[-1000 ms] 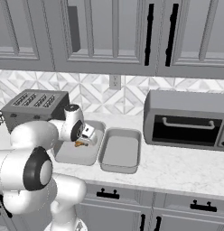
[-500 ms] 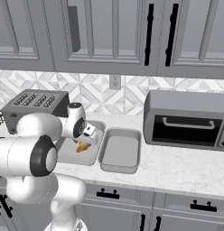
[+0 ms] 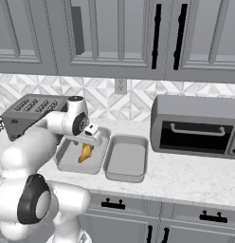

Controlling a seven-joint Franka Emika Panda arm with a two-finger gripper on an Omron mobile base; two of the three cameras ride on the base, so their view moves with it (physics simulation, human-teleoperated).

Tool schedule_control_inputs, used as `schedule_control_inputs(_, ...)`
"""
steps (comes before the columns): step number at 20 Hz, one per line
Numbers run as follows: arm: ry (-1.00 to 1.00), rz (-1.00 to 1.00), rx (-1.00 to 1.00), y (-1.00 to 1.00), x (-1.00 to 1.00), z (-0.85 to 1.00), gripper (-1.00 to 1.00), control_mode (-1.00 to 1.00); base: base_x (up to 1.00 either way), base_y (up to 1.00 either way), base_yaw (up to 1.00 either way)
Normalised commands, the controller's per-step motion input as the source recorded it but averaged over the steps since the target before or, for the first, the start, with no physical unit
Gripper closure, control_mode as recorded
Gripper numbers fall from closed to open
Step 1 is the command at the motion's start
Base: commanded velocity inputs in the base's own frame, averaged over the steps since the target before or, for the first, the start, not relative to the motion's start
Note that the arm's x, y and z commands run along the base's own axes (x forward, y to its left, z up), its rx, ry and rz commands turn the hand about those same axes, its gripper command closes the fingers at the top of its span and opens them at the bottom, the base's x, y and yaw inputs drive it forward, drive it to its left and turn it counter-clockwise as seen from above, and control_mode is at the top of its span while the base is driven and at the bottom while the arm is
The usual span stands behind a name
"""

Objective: Place one lemon and one chicken drumstick in each tupperware on the nearby counter, to pack two identical lunches.

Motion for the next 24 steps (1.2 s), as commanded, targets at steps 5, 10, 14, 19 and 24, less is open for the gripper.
schedule_control_inputs(5, -0.14, 0.01, 0.01, -0.55, -1.0, 0.47, -1.0, -1.0, 0.0, 0.0, 0.0)
schedule_control_inputs(10, -0.26, 0.11, 0.0, -0.17, -1.0, 0.28, -1.0, -1.0, 0.0, 0.0, 0.0)
schedule_control_inputs(14, -0.34, 0.15, 0.0, 0.24, -1.0, 0.57, -1.0, -1.0, 0.0, 0.0, 0.0)
schedule_control_inputs(19, -0.22, 0.06, -0.04, 0.25, -0.85, 0.4, -1.0, -1.0, 0.0, 0.0, 0.0)
schedule_control_inputs(24, -0.07, 0.0, -0.11, 0.17, -0.57, -0.01, -1.0, -1.0, 0.0, 0.0, 0.0)
